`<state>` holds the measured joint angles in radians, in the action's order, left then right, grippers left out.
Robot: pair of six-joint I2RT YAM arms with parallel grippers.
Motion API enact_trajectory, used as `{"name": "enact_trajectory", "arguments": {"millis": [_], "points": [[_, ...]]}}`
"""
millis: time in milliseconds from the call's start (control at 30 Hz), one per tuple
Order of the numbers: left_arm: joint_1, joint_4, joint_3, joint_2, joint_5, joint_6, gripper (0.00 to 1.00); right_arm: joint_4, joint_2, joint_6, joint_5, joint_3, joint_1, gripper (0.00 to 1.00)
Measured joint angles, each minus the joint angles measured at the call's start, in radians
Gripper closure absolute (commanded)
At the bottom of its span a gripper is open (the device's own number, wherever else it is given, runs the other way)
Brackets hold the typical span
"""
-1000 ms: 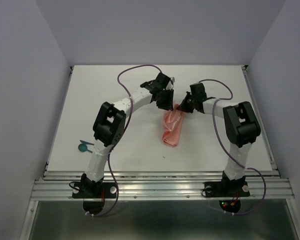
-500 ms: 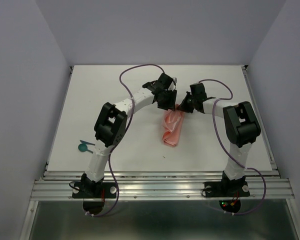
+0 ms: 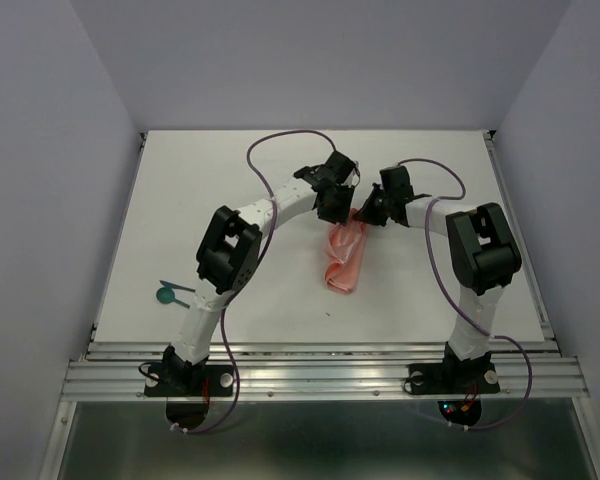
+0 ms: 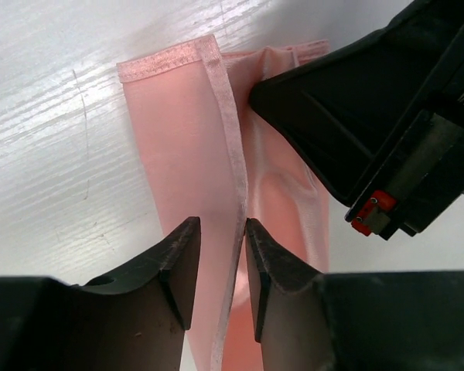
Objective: Fold the napkin into a case and place the utensils inside
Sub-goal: Fold the 2/3-rectangle-folded napkin at the center of the board.
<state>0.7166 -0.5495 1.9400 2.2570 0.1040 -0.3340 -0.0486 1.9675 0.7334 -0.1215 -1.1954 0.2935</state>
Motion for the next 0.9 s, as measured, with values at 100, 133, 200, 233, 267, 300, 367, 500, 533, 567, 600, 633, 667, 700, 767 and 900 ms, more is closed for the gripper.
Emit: {"name": "enact_trajectory", "arguments": {"millis": [100,133,200,233,267,300,367,500,533,567,600,633,667,700,767,900], "points": [[0.002,-0.012,0.013,0.005,-0.018,0.003,0.83,0.000,0.000,0.000,-0.001,0.000,0.000,0.99],[0.002,-0.016,0.017,0.005,-0.024,0.008,0.95,0.000,0.000,0.000,-0.002,0.000,0.000,0.99],[0.002,-0.018,0.021,0.005,-0.029,0.013,1.00,0.000,0.000,0.000,-0.002,0.000,0.000,0.99],[0.002,-0.018,0.022,0.005,-0.028,0.013,1.00,0.000,0.000,0.000,-0.002,0.000,0.000,0.99],[0.002,-0.018,0.023,0.005,-0.027,0.013,1.00,-0.001,0.000,0.000,-0.002,0.000,0.000,0.99],[0.002,-0.018,0.023,0.005,-0.024,0.013,1.00,0.000,0.000,0.000,-0.002,0.000,0.000,0.99],[0.002,-0.018,0.023,0.005,-0.008,0.013,1.00,-0.001,0.000,0.000,-0.003,0.000,0.000,0.99],[0.002,-0.017,0.023,0.005,0.040,0.011,1.00,-0.001,0.000,0.000,-0.002,0.000,0.000,0.99],[0.002,-0.017,0.023,0.005,0.053,0.011,1.00,-0.001,0.000,0.000,-0.002,0.000,0.000,0.99],[0.002,-0.017,0.023,0.005,0.063,0.010,1.00,0.000,-0.001,0.001,-0.002,0.001,0.000,0.99],[0.002,-0.016,0.023,0.005,0.074,0.006,1.00,-0.001,-0.003,0.001,-0.002,0.003,0.000,0.99],[0.002,-0.014,0.023,0.005,0.085,0.002,1.00,0.000,-0.004,0.001,-0.002,0.006,0.000,0.99],[0.002,-0.011,0.023,0.005,0.097,-0.002,1.00,0.002,-0.011,0.004,-0.003,0.015,0.000,0.99],[0.002,-0.005,0.023,0.005,0.108,-0.006,1.00,0.000,-0.016,0.005,-0.003,0.020,0.000,0.99],[0.002,0.008,0.023,0.005,0.132,-0.019,1.00,0.000,-0.019,0.005,-0.003,0.026,0.000,0.99],[0.002,0.038,0.023,0.005,0.169,-0.047,1.00,0.001,-0.023,0.009,-0.003,0.032,0.000,0.99]]}}
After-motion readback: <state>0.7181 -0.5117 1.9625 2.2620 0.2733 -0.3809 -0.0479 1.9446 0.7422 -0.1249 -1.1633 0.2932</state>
